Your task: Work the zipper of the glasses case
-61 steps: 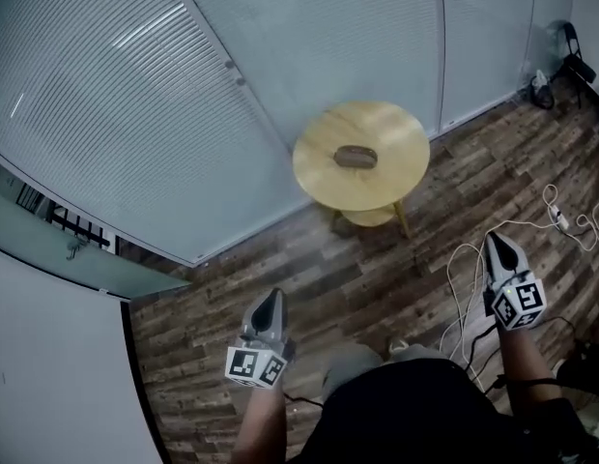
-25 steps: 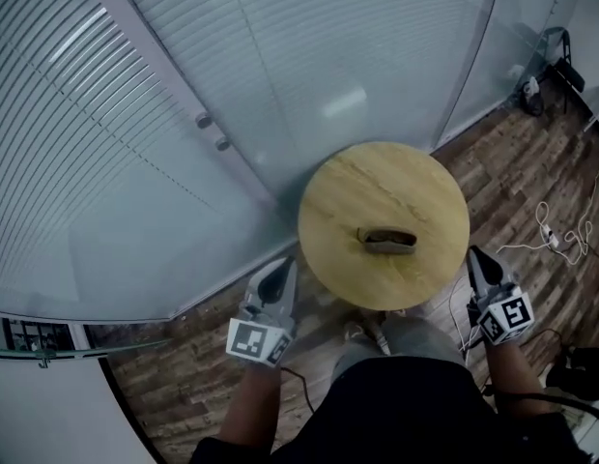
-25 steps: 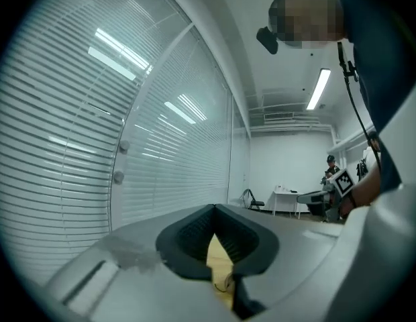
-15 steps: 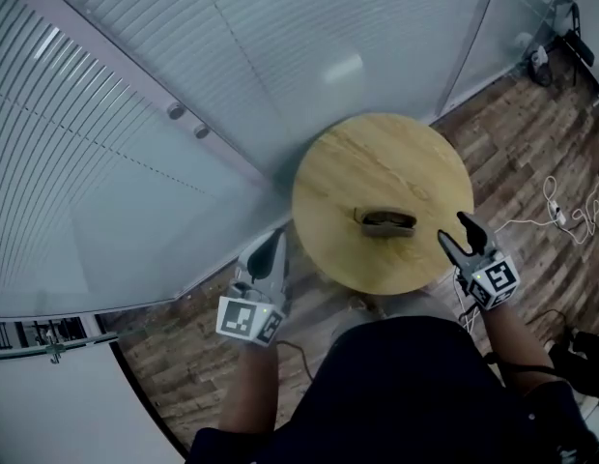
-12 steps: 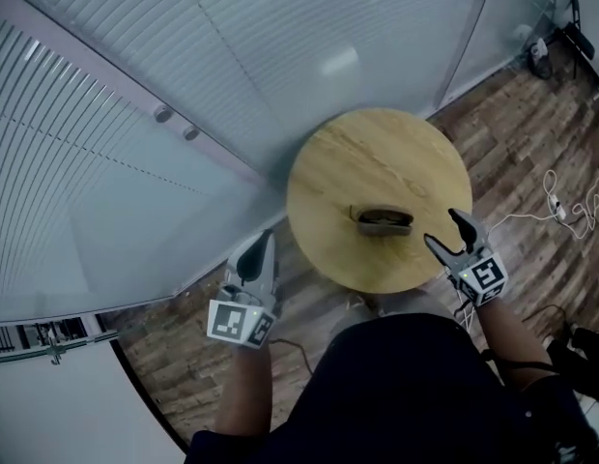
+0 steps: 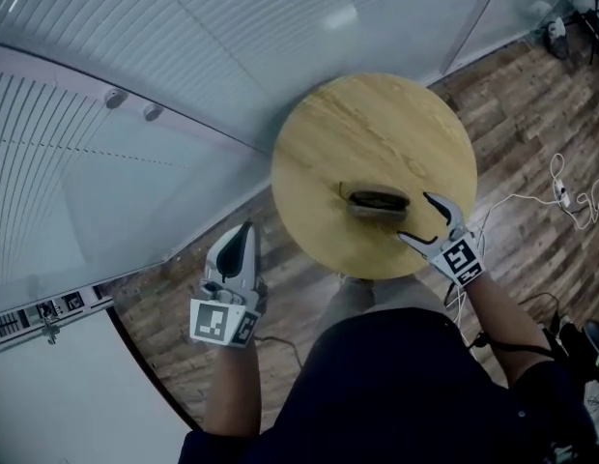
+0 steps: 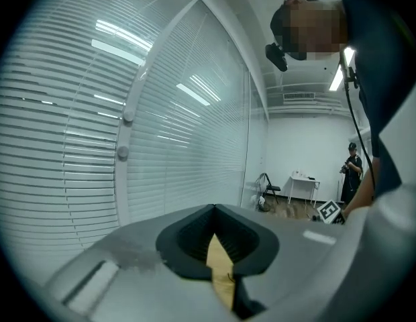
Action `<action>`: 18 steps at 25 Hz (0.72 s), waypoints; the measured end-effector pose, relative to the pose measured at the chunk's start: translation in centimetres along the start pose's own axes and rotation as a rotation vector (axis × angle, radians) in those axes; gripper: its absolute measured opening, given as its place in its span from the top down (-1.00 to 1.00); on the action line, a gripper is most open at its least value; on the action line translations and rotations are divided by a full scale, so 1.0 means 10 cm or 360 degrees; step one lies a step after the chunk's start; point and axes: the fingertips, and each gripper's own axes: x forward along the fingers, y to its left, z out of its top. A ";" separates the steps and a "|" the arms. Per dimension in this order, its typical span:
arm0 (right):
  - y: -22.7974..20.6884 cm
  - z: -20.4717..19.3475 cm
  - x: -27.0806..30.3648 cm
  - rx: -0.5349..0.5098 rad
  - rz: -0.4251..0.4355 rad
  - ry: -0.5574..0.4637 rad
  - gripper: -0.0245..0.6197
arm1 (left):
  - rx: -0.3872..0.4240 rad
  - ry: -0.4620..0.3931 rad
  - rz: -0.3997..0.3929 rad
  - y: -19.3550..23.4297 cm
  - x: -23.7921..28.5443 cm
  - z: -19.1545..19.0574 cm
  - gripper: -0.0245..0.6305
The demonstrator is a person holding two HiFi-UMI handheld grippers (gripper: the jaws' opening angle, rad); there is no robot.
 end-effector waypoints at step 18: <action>-0.09 -0.60 0.68 -0.0181 0.0237 0.0224 -0.46 | -0.0030 0.0219 0.0201 0.16 0.04 -0.27 0.92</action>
